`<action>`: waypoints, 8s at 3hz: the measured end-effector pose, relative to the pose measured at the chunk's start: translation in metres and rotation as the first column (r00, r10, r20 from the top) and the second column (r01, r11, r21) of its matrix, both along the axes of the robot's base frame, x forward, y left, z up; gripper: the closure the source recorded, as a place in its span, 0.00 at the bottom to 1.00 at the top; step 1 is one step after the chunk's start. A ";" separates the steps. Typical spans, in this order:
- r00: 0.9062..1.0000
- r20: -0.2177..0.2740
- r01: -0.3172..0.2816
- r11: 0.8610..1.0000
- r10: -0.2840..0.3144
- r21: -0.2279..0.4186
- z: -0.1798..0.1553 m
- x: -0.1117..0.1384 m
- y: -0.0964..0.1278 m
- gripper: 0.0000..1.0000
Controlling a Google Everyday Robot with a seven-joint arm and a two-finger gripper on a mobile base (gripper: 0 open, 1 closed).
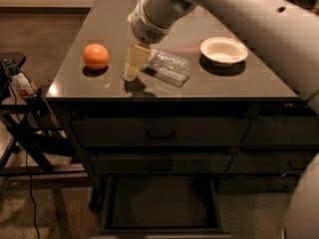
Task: Place orange into bottom drawer
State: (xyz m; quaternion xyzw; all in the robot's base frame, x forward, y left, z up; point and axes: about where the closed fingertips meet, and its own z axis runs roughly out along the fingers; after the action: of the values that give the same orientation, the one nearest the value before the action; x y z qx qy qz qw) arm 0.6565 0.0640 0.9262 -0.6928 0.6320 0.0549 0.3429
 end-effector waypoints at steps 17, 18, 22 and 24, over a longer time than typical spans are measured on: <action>0.955 -0.120 -0.265 0.962 0.272 0.068 -0.051 0.000 0.127 1.00; 0.955 -0.120 -0.265 0.962 0.272 0.068 -0.051 0.000 0.127 1.00; 0.987 -0.118 -0.096 0.989 0.110 0.115 -0.064 -0.102 0.089 1.00; 0.987 -0.128 -0.086 0.992 0.098 0.095 -0.070 -0.116 0.081 1.00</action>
Offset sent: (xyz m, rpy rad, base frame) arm 0.0258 0.0592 -0.0195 0.0948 -0.0052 0.1305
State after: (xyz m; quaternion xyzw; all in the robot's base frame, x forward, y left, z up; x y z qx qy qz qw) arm 0.5405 0.1450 0.8558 -0.6999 0.6178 0.1446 0.3279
